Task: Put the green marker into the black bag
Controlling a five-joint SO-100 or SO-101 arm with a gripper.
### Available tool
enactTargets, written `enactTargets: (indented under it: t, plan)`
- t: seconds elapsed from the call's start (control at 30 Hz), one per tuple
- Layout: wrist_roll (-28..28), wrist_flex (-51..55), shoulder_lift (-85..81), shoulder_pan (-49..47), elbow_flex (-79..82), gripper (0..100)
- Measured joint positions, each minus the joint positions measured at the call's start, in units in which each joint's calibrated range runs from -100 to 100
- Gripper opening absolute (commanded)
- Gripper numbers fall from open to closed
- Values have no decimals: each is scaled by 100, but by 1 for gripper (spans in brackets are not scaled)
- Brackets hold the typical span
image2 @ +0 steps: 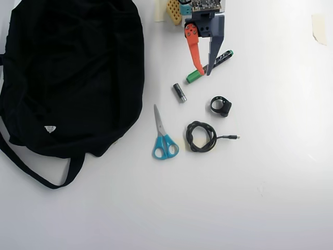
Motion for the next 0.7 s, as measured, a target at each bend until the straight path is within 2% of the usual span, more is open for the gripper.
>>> enactTargets:
  t: [0.33,0.7]
  plan:
    - [15,-2164,2632,7,-2036,2]
    - [181,-2344,5313,154,-5291,2]
